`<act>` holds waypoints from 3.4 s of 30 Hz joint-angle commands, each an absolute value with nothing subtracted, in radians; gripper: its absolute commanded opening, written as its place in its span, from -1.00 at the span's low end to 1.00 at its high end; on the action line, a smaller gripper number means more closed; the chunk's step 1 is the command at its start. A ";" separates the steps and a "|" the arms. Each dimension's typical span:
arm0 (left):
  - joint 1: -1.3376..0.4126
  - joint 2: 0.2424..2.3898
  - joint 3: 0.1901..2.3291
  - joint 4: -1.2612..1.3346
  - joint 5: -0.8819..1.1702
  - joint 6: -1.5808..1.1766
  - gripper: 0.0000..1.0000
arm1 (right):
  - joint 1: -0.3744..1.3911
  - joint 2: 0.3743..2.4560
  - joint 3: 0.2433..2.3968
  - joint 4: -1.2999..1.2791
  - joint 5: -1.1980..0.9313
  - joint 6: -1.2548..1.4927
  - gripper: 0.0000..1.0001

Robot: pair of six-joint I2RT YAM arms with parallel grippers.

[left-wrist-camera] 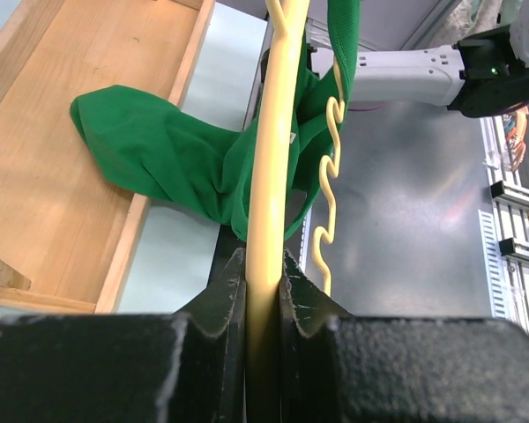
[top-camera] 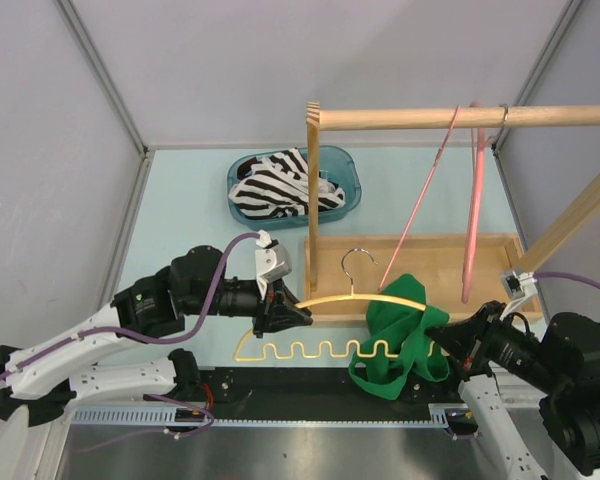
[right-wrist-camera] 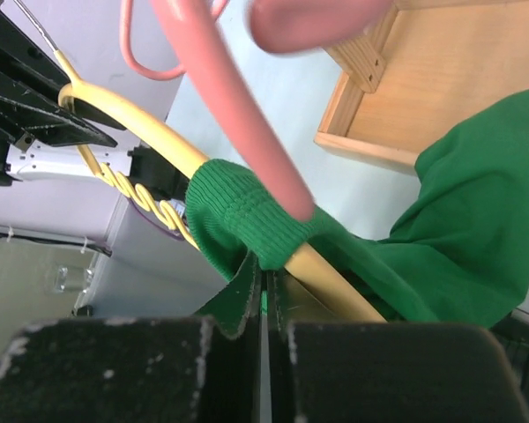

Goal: Remove the tank top from the hanger

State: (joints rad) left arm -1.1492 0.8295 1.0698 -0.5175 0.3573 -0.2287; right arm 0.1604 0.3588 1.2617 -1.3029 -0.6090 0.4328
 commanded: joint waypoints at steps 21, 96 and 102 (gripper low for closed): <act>-1.149 0.555 0.897 -0.655 0.054 -0.296 -1.00 | 0.201 0.141 1.483 -1.342 -0.066 0.541 -1.00; -1.335 1.574 2.384 -1.109 -0.752 0.035 -1.00 | 0.350 0.149 1.419 -1.262 0.035 0.604 -1.00; -1.331 1.569 2.310 -1.108 -0.735 0.017 -1.00 | 0.348 0.144 1.404 -1.241 0.023 0.597 -1.00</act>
